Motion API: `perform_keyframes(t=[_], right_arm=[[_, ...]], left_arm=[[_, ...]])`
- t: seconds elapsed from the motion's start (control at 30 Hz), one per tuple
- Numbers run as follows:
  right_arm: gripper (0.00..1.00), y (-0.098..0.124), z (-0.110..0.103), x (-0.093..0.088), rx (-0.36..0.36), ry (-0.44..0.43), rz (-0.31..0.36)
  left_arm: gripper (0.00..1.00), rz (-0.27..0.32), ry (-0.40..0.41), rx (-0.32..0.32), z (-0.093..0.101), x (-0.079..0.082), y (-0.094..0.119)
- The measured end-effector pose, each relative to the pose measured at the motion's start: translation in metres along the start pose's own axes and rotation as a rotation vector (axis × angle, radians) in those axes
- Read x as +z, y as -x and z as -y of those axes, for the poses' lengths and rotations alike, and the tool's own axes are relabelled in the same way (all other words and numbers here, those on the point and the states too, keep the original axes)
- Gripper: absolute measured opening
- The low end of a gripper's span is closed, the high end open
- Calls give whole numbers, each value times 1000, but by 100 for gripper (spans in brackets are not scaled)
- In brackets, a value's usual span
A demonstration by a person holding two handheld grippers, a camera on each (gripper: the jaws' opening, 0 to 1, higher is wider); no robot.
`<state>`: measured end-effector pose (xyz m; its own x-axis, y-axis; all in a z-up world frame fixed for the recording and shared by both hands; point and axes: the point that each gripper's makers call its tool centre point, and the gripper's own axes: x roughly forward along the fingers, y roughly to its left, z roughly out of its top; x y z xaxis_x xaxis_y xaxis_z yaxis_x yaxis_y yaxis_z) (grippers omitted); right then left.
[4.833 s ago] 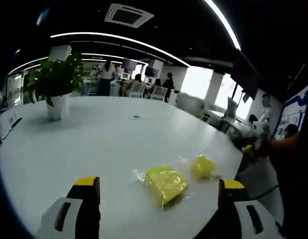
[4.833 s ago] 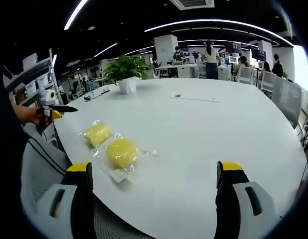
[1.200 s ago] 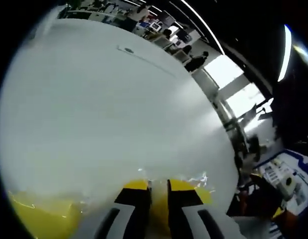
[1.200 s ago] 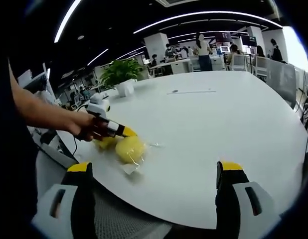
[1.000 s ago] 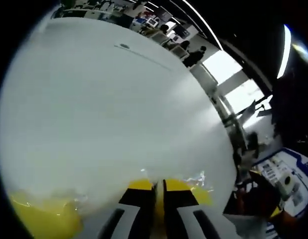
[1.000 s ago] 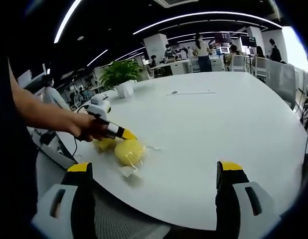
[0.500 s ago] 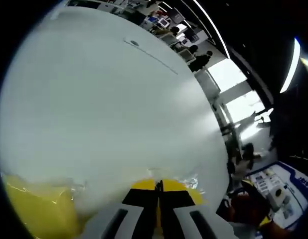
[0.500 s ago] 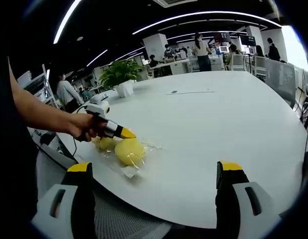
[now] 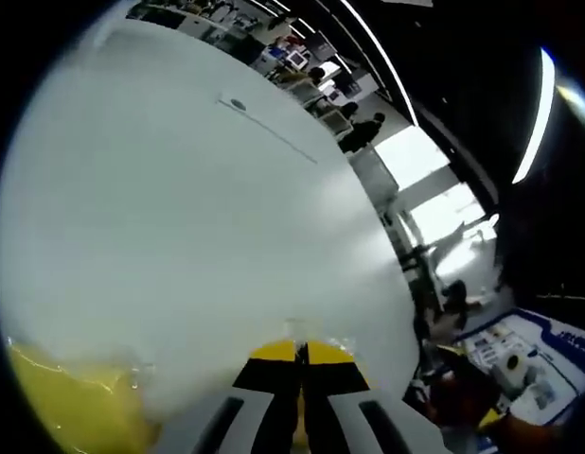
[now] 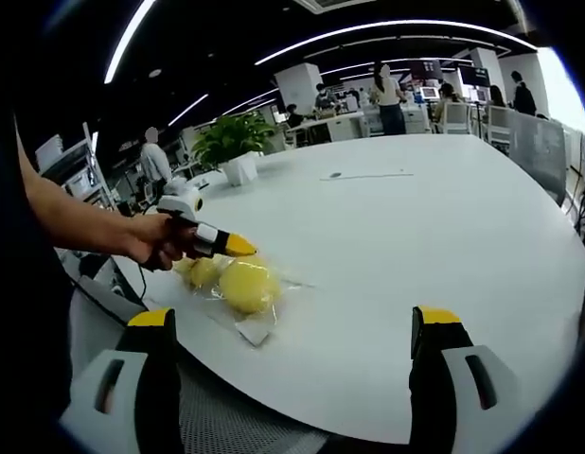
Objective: Compare the silicone blocks by pressing each to a similar depth, holding the contact briefly, and releasing to observe deformation and rebound differences across the visible hardness samples.
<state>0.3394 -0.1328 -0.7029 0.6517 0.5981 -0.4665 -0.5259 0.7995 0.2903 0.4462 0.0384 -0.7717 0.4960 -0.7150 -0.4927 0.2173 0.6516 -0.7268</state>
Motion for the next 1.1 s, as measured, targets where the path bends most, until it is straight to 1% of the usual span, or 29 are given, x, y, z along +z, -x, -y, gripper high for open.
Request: perform_keyframes(t=[0.07, 0.1, 0.13, 0.17, 0.2, 0.3, 0.33, 0.47, 0.7, 0.87, 1.03, 1.1], right_arm=[[96, -1, 0, -1, 3, 2, -6], [97, -1, -1, -1, 4, 3, -5], [97, -1, -1, -1, 5, 0, -5], [97, -1, -1, -1, 6, -2, -5], [97, -2, -1, -2, 7, -1, -5], [96, -2, -1, -2, 10, -2, -5], [97, -3, -1, -2, 11, -2, -4], [96, -3, -3, -1, 13, 2, -3], [96, -3, -3, -1, 10, -1, 4], [96, -2, -6, -1, 11, 2, 8], [96, 1, -6, 2, 10, 5, 10], [96, 1, -7, 3, 8, 5, 11]], left_arm=[[0, 12, -12, 6, 2, 2, 2], [0, 26, -17, -5, 3, 4, 2], [0, 28, -5, -21, 5, 5, 2], [0, 20, 0, -20, 6, 4, 3], [0, 15, -20, -17, 7, 4, 4], [0, 11, -40, -46, 15, 5, 6], [0, 14, -63, -51, 17, 6, 7], [0, 41, -64, -89, 27, 13, 11], [0, 54, -70, -122, 40, 17, 18], [0, 82, -100, -162, 54, 23, 22], [0, 99, -133, -177, 66, 28, 25], [0, 101, -116, -194, 72, 31, 28]])
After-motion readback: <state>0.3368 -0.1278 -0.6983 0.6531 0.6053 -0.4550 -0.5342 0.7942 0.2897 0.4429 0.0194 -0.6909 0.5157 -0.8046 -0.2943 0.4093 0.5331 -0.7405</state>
